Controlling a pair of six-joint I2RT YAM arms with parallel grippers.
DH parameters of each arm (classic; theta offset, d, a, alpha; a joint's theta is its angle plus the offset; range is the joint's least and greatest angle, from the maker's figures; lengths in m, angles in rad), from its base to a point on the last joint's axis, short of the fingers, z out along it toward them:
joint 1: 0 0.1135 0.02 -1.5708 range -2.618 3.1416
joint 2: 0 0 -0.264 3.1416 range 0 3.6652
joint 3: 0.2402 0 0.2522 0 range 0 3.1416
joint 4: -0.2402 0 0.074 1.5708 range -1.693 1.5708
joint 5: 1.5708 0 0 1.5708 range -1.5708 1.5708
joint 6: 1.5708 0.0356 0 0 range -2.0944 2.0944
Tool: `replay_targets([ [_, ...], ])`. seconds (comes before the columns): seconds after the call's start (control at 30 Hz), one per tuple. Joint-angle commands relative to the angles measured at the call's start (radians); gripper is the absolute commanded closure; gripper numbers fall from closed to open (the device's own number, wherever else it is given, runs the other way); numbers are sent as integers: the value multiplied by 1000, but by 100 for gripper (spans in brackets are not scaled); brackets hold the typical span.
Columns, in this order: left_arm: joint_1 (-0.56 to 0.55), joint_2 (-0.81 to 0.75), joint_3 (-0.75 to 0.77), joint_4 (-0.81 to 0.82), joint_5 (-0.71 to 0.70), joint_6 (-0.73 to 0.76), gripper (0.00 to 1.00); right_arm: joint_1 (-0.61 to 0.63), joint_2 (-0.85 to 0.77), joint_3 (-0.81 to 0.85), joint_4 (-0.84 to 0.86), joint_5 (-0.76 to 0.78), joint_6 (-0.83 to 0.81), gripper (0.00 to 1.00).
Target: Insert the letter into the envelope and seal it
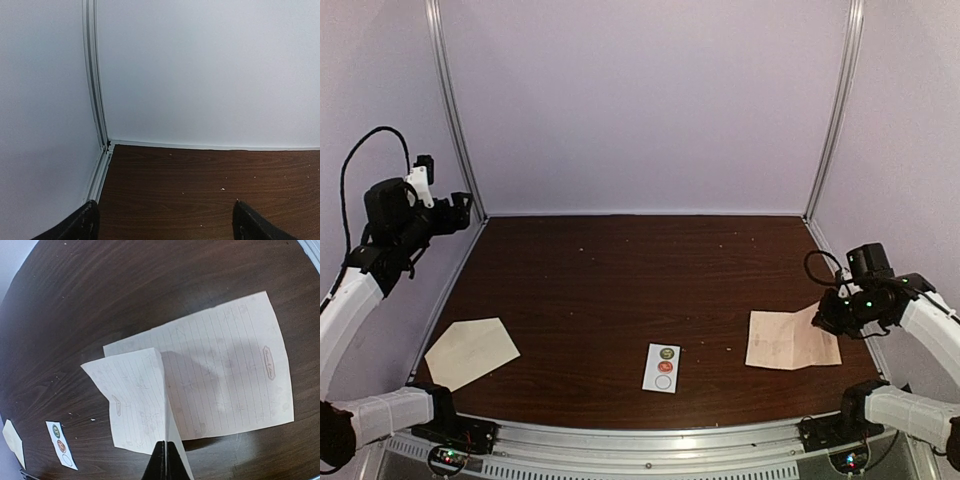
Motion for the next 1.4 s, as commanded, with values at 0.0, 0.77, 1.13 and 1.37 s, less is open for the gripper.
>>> replay_targets([
  [0.0, -8, 7, -24, 93, 120, 27, 10, 5, -30, 117, 77, -4, -66, 100],
  [0.77, -503, 500, 178, 248, 627, -26, 9, 294, 395, 462, 551, -136, -194, 100],
  [1.13, -556, 518, 190, 208, 655, 23, 8, 505, 591, 689, 383, -475, -399, 100],
  [1.37, -635, 584, 240, 117, 709, 79, 8, 571, 632, 726, 361, -565, -449, 100],
])
